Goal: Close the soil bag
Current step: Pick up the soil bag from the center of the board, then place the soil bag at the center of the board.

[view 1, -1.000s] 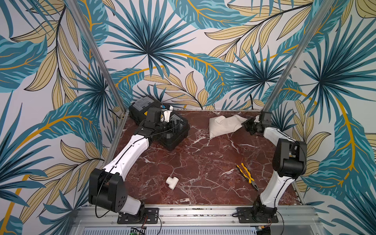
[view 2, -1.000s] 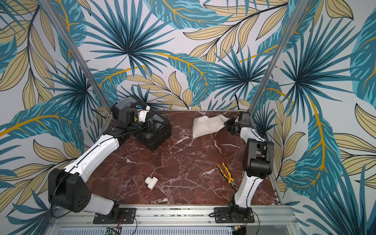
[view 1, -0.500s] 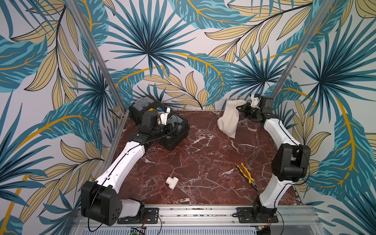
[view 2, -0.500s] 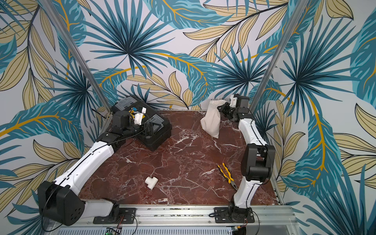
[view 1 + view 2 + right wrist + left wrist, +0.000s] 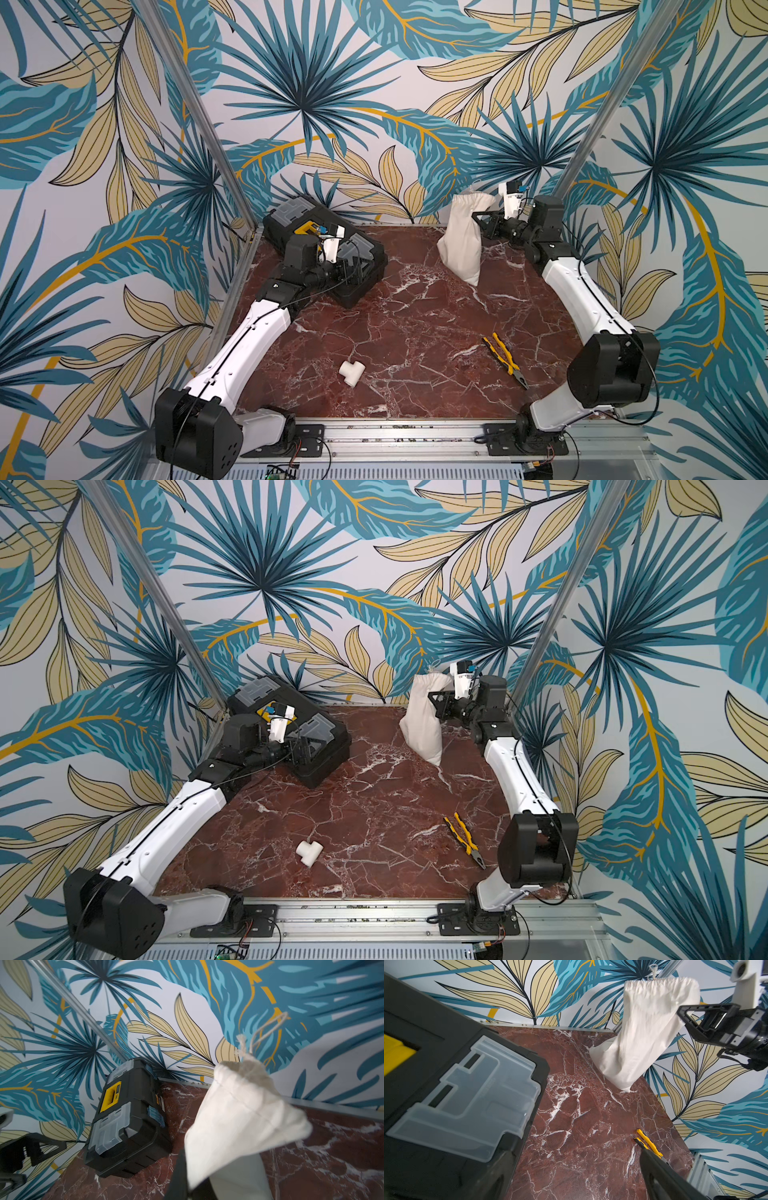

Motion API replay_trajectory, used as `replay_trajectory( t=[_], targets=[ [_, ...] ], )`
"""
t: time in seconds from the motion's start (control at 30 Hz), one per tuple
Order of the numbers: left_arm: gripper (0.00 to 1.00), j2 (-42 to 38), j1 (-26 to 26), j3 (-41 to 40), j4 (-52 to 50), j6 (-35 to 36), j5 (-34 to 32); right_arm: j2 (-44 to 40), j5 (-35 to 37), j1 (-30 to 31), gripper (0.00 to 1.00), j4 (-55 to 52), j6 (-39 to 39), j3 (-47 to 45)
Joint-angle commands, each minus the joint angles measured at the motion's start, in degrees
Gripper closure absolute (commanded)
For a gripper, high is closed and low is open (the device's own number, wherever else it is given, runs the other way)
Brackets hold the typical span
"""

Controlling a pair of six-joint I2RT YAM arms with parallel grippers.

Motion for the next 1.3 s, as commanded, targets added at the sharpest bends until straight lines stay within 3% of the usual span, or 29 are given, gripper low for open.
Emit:
replay_trajectory(
  t=[0.0, 0.23, 0.5, 0.97, 1.27],
  targets=[
    [0.0, -1.55, -0.13, -1.02, -0.47, -0.27, -0.15, -2.22, -8.14, 0.97, 1.0, 12.05, -3.56, -1.7],
    [0.0, -1.35, -0.12, -0.82, 0.23, -1.28, 0.28, -3.44, -12.93, 5.05, 1.0, 13.89, -4.98, -0.36],
    [0.0, -2.84, -0.08, -2.39, -0.14, -2.42, 0.91, -5.42, -16.49, 5.73, 1.0, 16.58, -2.43, -1.15],
    [0.0, -5.85, -0.05, -5.42, 0.61, -3.25, -0.33, -6.57, -19.7, 12.02, 1.0, 2.24, -12.52, -1.99],
    [0.0, -6.39, 0.09, -4.98, -0.06, -3.08, 0.21, -5.85, -20.61, 17.99, 1.0, -0.43, -17.41, -3.28]
  ],
)
